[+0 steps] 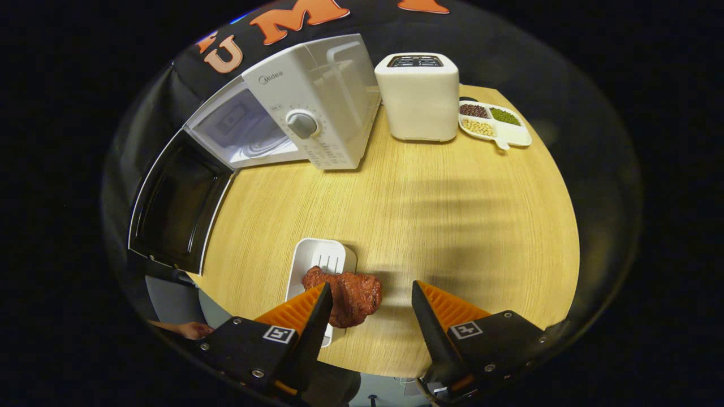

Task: Open the microwave, put the food inside, and close the microwave door.

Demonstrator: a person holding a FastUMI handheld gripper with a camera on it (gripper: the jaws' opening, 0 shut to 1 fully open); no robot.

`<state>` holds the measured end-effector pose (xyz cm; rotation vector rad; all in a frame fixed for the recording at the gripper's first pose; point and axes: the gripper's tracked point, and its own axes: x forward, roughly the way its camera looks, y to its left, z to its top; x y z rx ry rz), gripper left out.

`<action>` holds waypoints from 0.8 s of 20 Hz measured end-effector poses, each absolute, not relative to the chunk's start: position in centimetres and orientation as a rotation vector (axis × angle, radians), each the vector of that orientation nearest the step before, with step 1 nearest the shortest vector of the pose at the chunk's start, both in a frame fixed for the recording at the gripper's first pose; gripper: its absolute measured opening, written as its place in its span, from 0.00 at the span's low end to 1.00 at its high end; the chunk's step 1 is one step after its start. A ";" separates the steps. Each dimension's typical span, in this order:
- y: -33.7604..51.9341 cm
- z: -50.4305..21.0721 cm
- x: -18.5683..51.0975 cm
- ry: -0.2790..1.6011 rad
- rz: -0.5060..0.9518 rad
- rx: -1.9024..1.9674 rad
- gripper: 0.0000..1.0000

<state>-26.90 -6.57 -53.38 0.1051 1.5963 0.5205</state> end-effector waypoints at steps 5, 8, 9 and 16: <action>-4.9 -53.8 -28.0 1.725 0.588 0.258 0.69; -4.6 -53.5 -28.8 1.791 0.578 0.314 0.49; -4.5 -53.0 -29.2 1.819 0.577 0.330 0.47; -3.0 -50.3 -29.9 1.768 0.588 0.378 0.21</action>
